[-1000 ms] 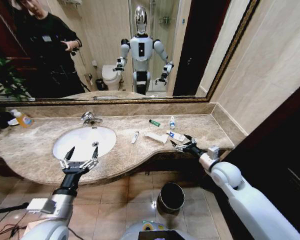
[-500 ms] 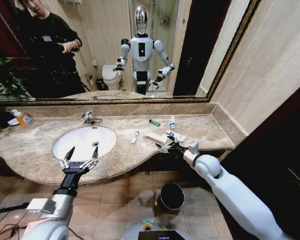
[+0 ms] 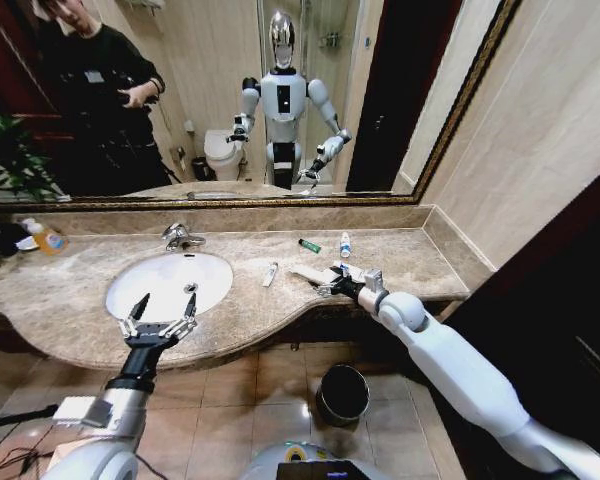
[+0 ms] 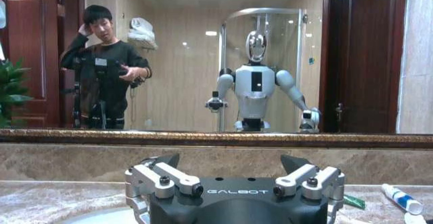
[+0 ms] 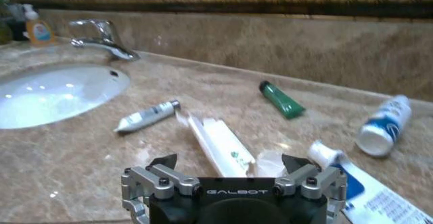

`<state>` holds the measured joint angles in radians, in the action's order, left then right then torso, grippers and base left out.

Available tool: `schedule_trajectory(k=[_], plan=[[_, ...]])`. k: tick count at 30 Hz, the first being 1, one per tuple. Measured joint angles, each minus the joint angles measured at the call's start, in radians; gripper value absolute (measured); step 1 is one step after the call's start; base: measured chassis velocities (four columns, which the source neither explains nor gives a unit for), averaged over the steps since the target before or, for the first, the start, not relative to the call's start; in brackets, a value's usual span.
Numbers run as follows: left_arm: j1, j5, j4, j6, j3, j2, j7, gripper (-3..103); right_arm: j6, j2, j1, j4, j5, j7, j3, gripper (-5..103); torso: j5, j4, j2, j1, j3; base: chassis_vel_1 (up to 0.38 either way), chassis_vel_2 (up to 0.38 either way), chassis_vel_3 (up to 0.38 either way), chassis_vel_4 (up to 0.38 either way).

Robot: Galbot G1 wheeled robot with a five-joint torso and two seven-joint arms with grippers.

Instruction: Pick up the trash from the sink and place it in the trash bin.

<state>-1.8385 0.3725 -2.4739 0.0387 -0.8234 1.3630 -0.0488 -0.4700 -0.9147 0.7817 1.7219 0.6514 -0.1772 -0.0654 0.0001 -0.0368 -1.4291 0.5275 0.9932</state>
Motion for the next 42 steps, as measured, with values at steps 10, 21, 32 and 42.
schedule_trajectory(k=[10, 21, 32, 42], plan=[[0.0, 0.0, 0.0, 0.0, 0.0, 0.0, 0.0, 100, -0.006, -0.019, 0.006, -0.014, 0.022, 0.021, -0.008, 100, 0.0, 0.0, 0.0, 0.0, 0.0, 0.0, 0.0, 0.0, 0.0], [0.0, 0.0, 0.0, 0.0, 0.0, 0.0, 0.0, 100, -0.004, -0.031, 0.036, 0.014, 0.011, 0.036, -0.011, 100, -0.0001, 0.0, 0.0, 0.0, 0.0, 0.0, 0.0, 0.0, 0.0], [0.0, 0.0, 0.0, 0.0, 0.0, 0.0, 0.0, 100, 0.005, -0.051, 0.042, -0.003, -0.01, 0.071, -0.005, 93, -0.0001, 0.0, 0.0, 0.0, 0.0, 0.0, 0.0, 0.0, 0.0], [0.0, 0.0, 0.0, 0.0, 0.0, 0.0, 0.0, 100, 0.029, -0.066, 0.053, -0.008, -0.021, 0.116, -0.005, 55, -0.0001, 0.0, 0.0, 0.0, 0.0, 0.0, 0.0, 0.0, 0.0]])
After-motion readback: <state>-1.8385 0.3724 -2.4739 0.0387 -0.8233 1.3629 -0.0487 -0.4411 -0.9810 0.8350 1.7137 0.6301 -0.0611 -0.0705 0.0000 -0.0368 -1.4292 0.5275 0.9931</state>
